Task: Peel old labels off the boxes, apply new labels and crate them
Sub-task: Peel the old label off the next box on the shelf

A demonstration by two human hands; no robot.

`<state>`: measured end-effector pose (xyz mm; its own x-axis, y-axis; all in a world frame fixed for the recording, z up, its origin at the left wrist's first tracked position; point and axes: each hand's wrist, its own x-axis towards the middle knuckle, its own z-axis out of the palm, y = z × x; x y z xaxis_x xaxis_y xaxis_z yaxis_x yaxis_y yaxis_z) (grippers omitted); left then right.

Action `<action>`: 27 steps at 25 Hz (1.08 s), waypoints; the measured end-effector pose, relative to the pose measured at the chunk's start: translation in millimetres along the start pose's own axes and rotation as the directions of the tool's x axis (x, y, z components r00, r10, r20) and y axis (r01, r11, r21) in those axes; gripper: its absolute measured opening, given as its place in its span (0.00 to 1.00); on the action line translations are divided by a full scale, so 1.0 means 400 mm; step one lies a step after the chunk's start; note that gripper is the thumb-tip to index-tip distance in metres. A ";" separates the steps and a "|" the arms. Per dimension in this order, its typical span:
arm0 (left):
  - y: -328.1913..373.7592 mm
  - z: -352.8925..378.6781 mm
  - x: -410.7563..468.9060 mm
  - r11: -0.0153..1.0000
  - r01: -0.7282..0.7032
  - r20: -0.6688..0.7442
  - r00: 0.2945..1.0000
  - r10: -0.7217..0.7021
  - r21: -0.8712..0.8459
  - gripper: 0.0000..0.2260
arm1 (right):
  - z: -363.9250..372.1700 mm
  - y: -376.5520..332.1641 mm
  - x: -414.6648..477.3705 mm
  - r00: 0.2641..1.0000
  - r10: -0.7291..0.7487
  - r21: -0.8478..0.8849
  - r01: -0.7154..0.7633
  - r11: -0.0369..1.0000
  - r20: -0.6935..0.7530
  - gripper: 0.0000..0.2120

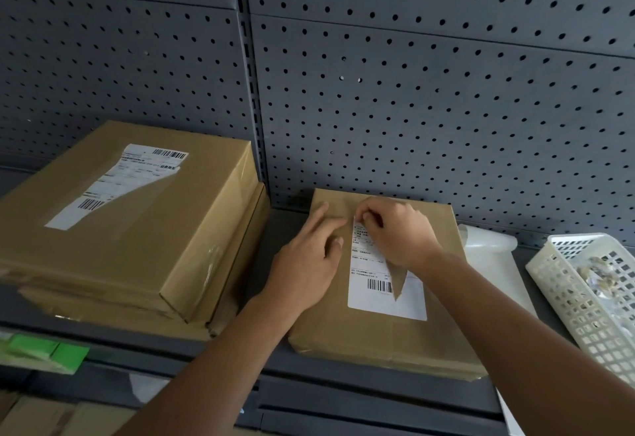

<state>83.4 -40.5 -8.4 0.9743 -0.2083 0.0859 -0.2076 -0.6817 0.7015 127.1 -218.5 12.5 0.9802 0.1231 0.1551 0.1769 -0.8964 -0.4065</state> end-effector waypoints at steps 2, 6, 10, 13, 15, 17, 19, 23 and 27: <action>0.000 0.000 0.001 1.000 0.003 0.006 1.000 -0.003 0.003 0.15 | 0.001 0.007 -0.003 1.000 0.011 0.046 -0.010 0.999 -0.016 0.10; -0.004 -0.001 0.002 1.000 0.011 0.004 1.000 -0.011 0.009 0.15 | 0.007 -0.004 0.000 0.999 -0.009 0.027 0.010 1.000 -0.040 0.10; 0.001 -0.002 0.000 1.000 0.022 0.017 1.000 -0.022 0.003 0.15 | 0.002 0.003 -0.004 0.999 0.038 0.048 -0.036 0.998 -0.029 0.10; 0.003 -0.004 0.002 1.000 0.016 0.015 1.000 -0.016 0.011 0.14 | 0.004 0.004 -0.004 0.997 0.055 0.074 -0.051 0.996 -0.047 0.10; 0.000 -0.003 0.000 1.000 0.022 0.018 1.000 -0.022 0.012 0.15 | 0.005 -0.003 -0.003 0.999 0.032 0.032 -0.032 0.999 -0.021 0.10; -0.002 -0.003 0.000 1.000 0.019 0.015 1.000 -0.019 0.015 0.15 | -0.003 -0.002 -0.003 0.999 0.038 0.049 -0.038 0.998 0.019 0.10; 0.002 -0.004 0.002 1.000 0.018 0.016 1.000 -0.018 0.019 0.15 | -0.011 0.004 -0.005 0.999 0.041 0.087 -0.043 0.995 0.023 0.09; 0.003 -0.003 0.000 1.000 0.019 0.027 0.999 -0.020 0.022 0.15 | -0.009 0.006 -0.004 1.000 0.014 0.059 -0.015 0.998 0.023 0.09; 0.007 -0.007 0.000 1.000 0.023 0.027 0.999 -0.023 0.018 0.15 | -0.011 0.013 0.002 0.999 -0.033 0.080 0.032 0.996 0.006 0.09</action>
<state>83.1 -40.3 -4.4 0.9761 -0.2117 0.0502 -0.1870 -0.6985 0.6908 128.3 -225.1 14.4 0.9744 0.1551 0.1627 0.2149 -0.8548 -0.4723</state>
